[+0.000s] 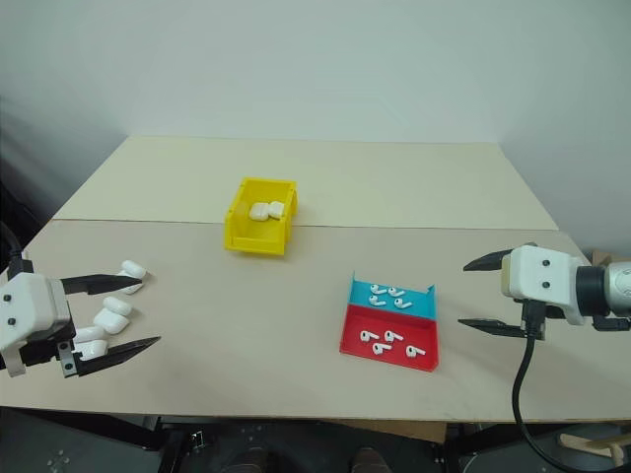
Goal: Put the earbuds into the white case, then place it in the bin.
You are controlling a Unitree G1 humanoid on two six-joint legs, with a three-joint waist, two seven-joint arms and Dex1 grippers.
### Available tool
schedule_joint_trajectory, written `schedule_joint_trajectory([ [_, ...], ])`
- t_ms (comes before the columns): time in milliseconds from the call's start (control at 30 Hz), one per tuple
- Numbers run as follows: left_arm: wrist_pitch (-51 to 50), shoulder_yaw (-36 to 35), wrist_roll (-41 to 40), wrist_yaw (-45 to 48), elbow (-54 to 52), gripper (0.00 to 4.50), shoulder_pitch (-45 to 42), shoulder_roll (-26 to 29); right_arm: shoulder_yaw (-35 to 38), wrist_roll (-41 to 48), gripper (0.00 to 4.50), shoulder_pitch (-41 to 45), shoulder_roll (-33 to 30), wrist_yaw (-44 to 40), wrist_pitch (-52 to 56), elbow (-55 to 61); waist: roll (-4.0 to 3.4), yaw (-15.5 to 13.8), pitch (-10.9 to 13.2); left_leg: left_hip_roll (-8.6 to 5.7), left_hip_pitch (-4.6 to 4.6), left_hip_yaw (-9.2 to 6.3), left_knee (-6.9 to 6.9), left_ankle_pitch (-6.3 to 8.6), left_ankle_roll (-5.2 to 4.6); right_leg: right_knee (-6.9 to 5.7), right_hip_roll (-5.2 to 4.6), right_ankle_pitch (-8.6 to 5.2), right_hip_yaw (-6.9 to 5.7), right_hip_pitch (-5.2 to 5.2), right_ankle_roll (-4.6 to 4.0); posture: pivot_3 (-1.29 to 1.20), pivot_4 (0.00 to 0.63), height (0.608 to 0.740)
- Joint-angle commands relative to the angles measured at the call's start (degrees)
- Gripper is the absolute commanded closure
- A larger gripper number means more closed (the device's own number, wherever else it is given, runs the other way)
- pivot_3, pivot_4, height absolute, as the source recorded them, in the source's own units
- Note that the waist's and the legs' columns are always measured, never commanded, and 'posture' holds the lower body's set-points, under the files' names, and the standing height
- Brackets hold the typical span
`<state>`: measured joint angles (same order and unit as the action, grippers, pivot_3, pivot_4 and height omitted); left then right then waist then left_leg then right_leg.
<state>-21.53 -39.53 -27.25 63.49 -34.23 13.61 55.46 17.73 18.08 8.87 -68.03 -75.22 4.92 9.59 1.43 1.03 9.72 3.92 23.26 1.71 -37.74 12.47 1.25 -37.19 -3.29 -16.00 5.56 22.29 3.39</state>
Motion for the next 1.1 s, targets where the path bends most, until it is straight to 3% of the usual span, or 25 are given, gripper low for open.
schedule_joint_trajectory([
  [33, -0.4, -2.6, -0.7, -0.8, -1.2, 0.00, 0.0, 0.1, 0.6, -0.1, 0.02, 1.2, -0.5, 0.3, -1.4, 0.3, 0.00, 0.0, 0.0, 0.00, 0.00, 0.00, 0.00, 0.00, 0.00, 0.00, 0.00, 0.00, 0.00, 0.00, 0.00, 0.00, 0.150, 0.740],
  [367, -1.2, -5.4, 0.3, -4.3, -5.2, 0.00, 2.3, -1.8, -0.8, -0.4, 0.02, 2.0, -0.5, 0.2, -1.8, -0.5, 0.00, 0.1, 0.0, 0.00, 0.00, 0.00, 0.00, 0.00, 0.00, 0.00, 0.00, 0.00, 0.01, 0.00, 0.00, 0.00, 0.150, 0.740],
  [567, -6.1, -8.6, 3.2, -9.2, -13.1, 0.00, 8.0, -4.8, -2.0, -0.4, 0.02, 3.2, -0.4, -0.2, -1.9, -1.0, 0.00, 0.1, 0.0, 0.00, 0.00, 0.00, 0.00, 0.00, 0.00, 0.00, 0.00, 0.00, 0.01, 0.00, 0.00, 0.00, 0.150, 0.740],
  [700, -22.7, -14.0, 3.6, -10.9, -20.1, 0.00, 11.8, -0.4, -1.9, 0.1, 0.02, 3.0, -0.8, -0.5, -1.0, -0.2, 0.02, 0.2, 0.0, 0.00, -0.01, 0.00, 0.00, 0.00, 0.00, 0.00, 0.00, 0.00, 0.01, 0.00, 0.00, 0.00, 0.150, 0.740],
  [767, -41.6, -16.1, 0.5, -12.3, -21.7, 0.00, 9.7, 5.2, -1.4, 0.3, 0.02, 1.7, -1.0, -1.1, -0.7, 0.3, 0.02, -0.1, 0.0, 0.00, -0.06, -0.02, 0.00, 0.00, 0.00, -0.02, 0.00, -0.01, -0.01, -0.02, 0.00, 0.00, 0.150, 0.740],
  [900, -66.1, -15.8, -1.6, -12.7, -19.6, 0.00, 5.6, 15.1, -1.4, 0.0, 0.02, 0.0, -0.7, -1.0, 0.0, 1.4, 0.08, 0.0, 0.0, 0.00, -0.09, -0.05, -0.01, 0.00, 0.00, -0.02, 0.01, -0.05, -0.03, -0.03, 0.04, 0.00, 0.150, 0.740],
  [1100, -71.0, -12.7, -1.6, -18.8, -5.3, 0.00, 5.1, 18.3, -2.6, -0.9, 0.02, -0.9, 0.1, 0.4, 0.7, 2.6, 0.06, 1.2, 0.0, 0.00, -0.09, -0.05, 0.17, 0.00, 0.00, -0.02, 0.00, -0.08, -0.02, 0.06, -0.06, 0.00, 0.150, 0.740],
])
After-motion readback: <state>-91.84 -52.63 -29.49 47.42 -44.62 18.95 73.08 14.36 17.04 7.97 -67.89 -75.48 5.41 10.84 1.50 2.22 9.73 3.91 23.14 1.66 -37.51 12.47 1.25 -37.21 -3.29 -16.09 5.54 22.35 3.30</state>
